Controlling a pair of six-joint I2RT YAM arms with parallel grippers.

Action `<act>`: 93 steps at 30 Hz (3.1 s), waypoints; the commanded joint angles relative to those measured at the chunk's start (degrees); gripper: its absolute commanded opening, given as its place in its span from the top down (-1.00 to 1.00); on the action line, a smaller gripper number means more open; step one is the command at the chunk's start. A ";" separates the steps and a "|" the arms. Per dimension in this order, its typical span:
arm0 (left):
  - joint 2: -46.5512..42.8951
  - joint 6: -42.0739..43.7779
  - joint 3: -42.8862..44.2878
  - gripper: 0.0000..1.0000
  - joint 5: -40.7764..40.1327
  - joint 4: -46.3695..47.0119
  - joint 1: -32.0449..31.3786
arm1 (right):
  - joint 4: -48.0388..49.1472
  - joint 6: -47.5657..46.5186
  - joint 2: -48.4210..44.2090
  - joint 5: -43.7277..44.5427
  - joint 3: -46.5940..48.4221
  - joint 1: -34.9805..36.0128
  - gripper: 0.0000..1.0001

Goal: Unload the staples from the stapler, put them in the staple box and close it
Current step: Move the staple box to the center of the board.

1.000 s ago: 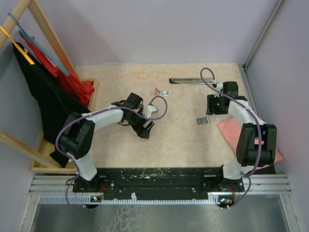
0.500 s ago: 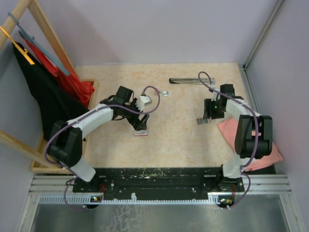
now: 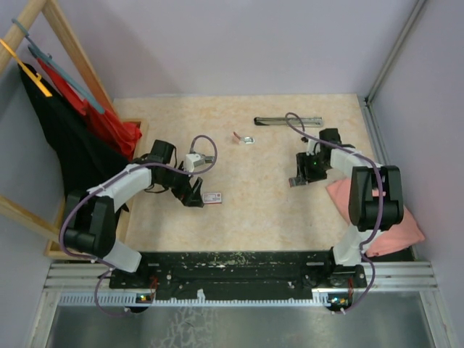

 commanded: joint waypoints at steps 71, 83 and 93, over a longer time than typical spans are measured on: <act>6.37 0.56 -0.49 -1.00 14.79 -0.09 4.53 | 3.03 -40.83 2.60 -8.42 2.41 21.12 0.09; 8.17 -2.15 1.17 -1.00 15.87 1.23 4.52 | 3.98 -42.20 0.45 -7.58 0.26 24.18 0.16; 8.99 -4.80 0.78 -0.96 16.64 3.79 4.52 | 5.57 -41.36 1.14 -7.48 1.29 29.72 0.18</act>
